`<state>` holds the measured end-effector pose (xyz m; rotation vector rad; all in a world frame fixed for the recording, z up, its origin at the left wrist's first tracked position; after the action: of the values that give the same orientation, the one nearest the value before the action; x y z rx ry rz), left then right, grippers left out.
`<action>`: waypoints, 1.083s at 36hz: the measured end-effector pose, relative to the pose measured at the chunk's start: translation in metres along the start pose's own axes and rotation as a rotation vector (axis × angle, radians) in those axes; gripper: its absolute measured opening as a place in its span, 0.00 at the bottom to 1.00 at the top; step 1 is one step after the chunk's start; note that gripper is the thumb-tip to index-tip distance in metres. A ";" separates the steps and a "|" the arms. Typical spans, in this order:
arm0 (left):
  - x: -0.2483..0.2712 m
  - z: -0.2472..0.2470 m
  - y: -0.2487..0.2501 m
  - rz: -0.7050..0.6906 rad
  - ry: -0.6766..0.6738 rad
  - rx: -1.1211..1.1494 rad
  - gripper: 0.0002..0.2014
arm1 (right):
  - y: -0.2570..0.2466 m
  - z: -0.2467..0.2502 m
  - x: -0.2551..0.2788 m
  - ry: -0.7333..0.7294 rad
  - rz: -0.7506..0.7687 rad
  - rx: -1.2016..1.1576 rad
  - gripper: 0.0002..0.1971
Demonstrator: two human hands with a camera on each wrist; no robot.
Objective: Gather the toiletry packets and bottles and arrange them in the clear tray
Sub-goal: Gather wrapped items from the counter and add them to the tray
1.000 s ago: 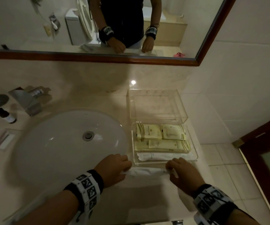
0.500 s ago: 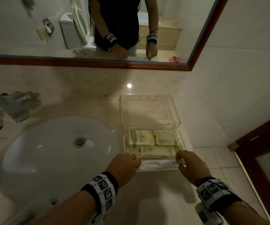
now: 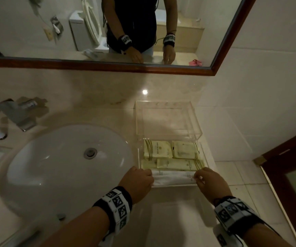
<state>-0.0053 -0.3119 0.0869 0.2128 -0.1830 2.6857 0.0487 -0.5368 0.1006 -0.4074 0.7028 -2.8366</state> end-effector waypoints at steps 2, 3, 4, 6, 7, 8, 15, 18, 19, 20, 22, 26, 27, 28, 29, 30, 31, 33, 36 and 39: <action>0.003 0.001 0.000 0.019 -0.035 -0.014 0.17 | -0.002 0.001 0.001 0.002 0.001 0.004 0.08; 0.005 0.004 0.000 0.019 -0.046 -0.034 0.18 | -0.004 0.003 0.001 0.011 0.009 0.008 0.08; 0.007 0.006 0.000 0.023 -0.049 -0.040 0.18 | -0.007 0.005 0.001 0.025 0.017 0.008 0.07; 0.013 0.009 -0.005 0.048 -0.033 0.007 0.18 | -0.017 0.008 0.001 0.054 0.047 -0.007 0.06; 0.017 0.010 -0.009 0.070 -0.033 0.042 0.17 | -0.024 0.009 0.000 0.058 0.069 -0.008 0.06; 0.021 0.010 -0.014 0.089 -0.019 0.076 0.17 | -0.032 0.010 -0.001 0.053 0.089 -0.001 0.06; 0.063 0.002 -0.057 0.190 0.100 0.119 0.26 | -0.098 -0.006 -0.012 0.014 0.238 0.009 0.05; 0.084 -0.002 -0.077 0.274 0.110 0.119 0.20 | -0.125 -0.019 -0.015 -0.022 0.285 0.008 0.05; 0.091 -0.004 -0.082 0.300 0.110 0.128 0.17 | -0.133 -0.023 -0.015 -0.034 0.297 0.008 0.06; 0.098 -0.006 -0.088 0.319 0.114 0.135 0.14 | -0.140 -0.027 -0.016 -0.048 0.308 0.009 0.06; 0.113 -0.010 -0.098 0.348 0.125 0.137 0.12 | -0.155 -0.036 -0.016 -0.082 0.330 0.014 0.07; 0.142 -0.015 -0.116 0.421 0.112 0.143 0.13 | -0.182 -0.055 -0.017 -0.136 0.358 0.038 0.07; 0.150 -0.016 -0.120 0.440 0.108 0.152 0.14 | -0.188 -0.060 -0.017 -0.151 0.366 0.039 0.08; 0.158 -0.017 -0.124 0.457 0.112 0.159 0.16 | -0.195 -0.065 -0.017 -0.169 0.375 0.039 0.08; 0.166 -0.018 -0.129 0.474 0.114 0.159 0.18 | -0.202 -0.069 -0.016 -0.187 0.385 0.043 0.08; 0.174 -0.019 -0.134 0.490 0.109 0.154 0.19 | -0.209 -0.074 -0.015 -0.200 0.397 0.051 0.08; 0.183 -0.020 -0.139 0.513 0.090 0.157 0.17 | -0.216 -0.078 -0.014 -0.208 0.411 0.060 0.08; 0.202 -0.026 -0.149 0.549 0.075 0.155 0.13 | -0.230 -0.089 -0.013 -0.233 0.440 0.065 0.08; 0.227 -0.030 -0.161 0.584 0.098 0.133 0.14 | -0.251 -0.106 -0.010 -0.285 0.480 0.046 0.08; 0.252 -0.033 -0.176 0.635 0.132 0.124 0.15 | -0.273 -0.124 -0.004 -0.339 0.519 0.054 0.08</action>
<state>-0.1571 -0.0442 0.1164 0.0081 -0.0445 3.3336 -0.0183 -0.2457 0.1251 -0.5806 0.5609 -2.2238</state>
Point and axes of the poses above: each hand's wrist, its own x-axis away from the middle knuckle, its own z-axis out of the back of the hand, y = z × x, the point moved 4 cm from there along -x, towards the middle knuckle, and after that the axes turned 12 degrees about -x, right-handed, at the moved point
